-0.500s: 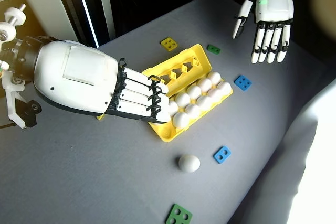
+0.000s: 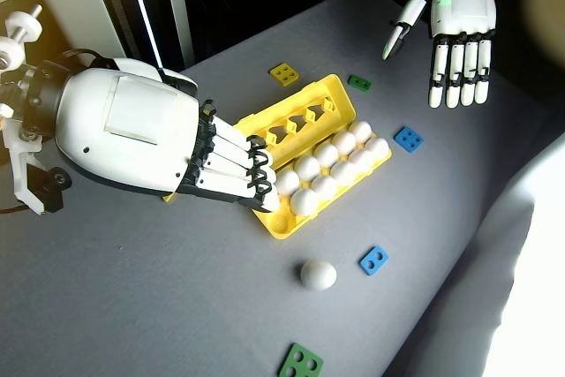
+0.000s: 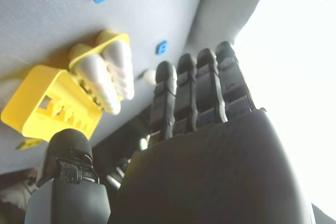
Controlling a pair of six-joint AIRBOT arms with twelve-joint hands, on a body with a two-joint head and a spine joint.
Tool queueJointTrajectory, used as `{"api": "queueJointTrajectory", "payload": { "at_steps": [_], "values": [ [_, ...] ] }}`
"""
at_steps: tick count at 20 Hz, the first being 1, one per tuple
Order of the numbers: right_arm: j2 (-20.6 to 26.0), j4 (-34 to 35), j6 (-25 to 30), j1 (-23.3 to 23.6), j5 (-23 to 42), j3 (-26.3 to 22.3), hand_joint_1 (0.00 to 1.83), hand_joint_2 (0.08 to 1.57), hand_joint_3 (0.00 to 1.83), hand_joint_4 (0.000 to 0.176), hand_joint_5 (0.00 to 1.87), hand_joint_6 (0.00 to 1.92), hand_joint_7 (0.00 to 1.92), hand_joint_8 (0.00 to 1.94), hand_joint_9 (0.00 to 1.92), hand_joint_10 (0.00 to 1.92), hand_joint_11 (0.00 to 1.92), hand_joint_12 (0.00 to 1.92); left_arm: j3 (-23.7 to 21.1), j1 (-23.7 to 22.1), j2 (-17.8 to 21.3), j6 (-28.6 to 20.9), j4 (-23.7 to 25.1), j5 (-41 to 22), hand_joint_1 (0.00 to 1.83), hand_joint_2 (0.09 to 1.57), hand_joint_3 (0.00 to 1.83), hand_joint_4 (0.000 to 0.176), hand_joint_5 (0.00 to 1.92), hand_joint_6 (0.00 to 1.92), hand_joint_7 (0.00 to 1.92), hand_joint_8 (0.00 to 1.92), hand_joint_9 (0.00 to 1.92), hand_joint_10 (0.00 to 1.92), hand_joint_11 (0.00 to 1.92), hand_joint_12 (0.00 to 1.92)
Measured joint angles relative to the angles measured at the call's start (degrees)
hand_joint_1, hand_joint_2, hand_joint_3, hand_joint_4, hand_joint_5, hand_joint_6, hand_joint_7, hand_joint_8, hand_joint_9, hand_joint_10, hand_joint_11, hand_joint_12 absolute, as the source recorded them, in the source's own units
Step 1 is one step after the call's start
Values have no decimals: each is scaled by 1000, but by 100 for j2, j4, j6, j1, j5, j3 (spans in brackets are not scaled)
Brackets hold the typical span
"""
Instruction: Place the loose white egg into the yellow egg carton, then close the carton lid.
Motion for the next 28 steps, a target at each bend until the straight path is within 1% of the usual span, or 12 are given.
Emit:
{"api": "queueJointTrajectory", "payload": {
  "at_steps": [3,4,7,8,11,13,14,17,21,22,25,28],
  "values": [
    [-306,55,2,170,-70,420,110,822,0,141,391,4,193,2,124,0,0,310,-17,-184,0,-289,269,85,0,1125,16,0,161,1,97,1,18,1,0,0],
    [-413,74,0,221,-122,597,136,809,0,145,376,0,194,2,129,4,0,302,-37,-190,-2,-291,275,131,0,1120,13,0,173,6,98,1,18,2,0,0],
    [-758,68,0,304,-286,1099,333,747,0,162,386,0,200,0,156,0,0,495,-57,-256,-9,-363,404,216,0,1121,12,0,185,9,115,7,32,7,0,0],
    [-883,72,0,361,-299,1285,363,727,0,173,369,0,188,0,157,0,0,546,-44,-332,-17,-632,662,219,0,1119,10,0,191,11,121,9,37,9,0,0],
    [-1215,101,0,511,-332,1744,513,730,0,176,307,0,144,0,143,0,0,567,39,-479,-105,-1759,2057,125,0,1123,10,0,177,4,104,1,22,2,0,0],
    [-1445,-22,2,592,-363,1998,851,749,2,176,296,1,114,0,107,0,0,393,177,-579,-164,-2337,2839,-153,0,1119,8,0,183,5,113,4,31,5,0,0],
    [-1582,-116,0,684,-378,2131,964,736,0,176,340,8,134,3,109,1,0,430,240,-625,-173,-2549,2997,-297,0,1118,7,0,191,8,124,8,40,9,0,0],
    [-2015,-140,2,846,-254,2699,992,732,0,176,291,0,98,0,75,0,0,401,363,-697,-203,-2662,3080,-636,0,1114,4,0,188,6,118,4,33,5,0,0],
    [-2559,-186,66,791,-280,3364,997,766,9,176,288,2,52,9,0,0,0,22,595,-826,-227,-2627,3014,-750,0,1113,3,0,214,13,142,11,56,13,0,0],
    [-2671,-175,96,761,-275,3484,1003,770,10,176,304,8,49,10,0,0,0,4,654,-835,-227,-2623,3080,-782,0,1113,3,0,213,12,146,12,61,14,0,0],
    [-2828,-197,332,710,-387,3545,1030,769,6,176,358,23,55,8,0,0,0,0,662,-791,-234,-2699,3508,-881,0,1116,4,0,211,9,140,6,52,9,0,0],
    [-2909,-164,730,710,-433,3543,1077,812,18,176,454,22,61,6,0,0,0,0,686,-708,-299,-2942,3532,-942,0,1113,2,0,219,8,156,7,71,13,2,0]
  ]
}}
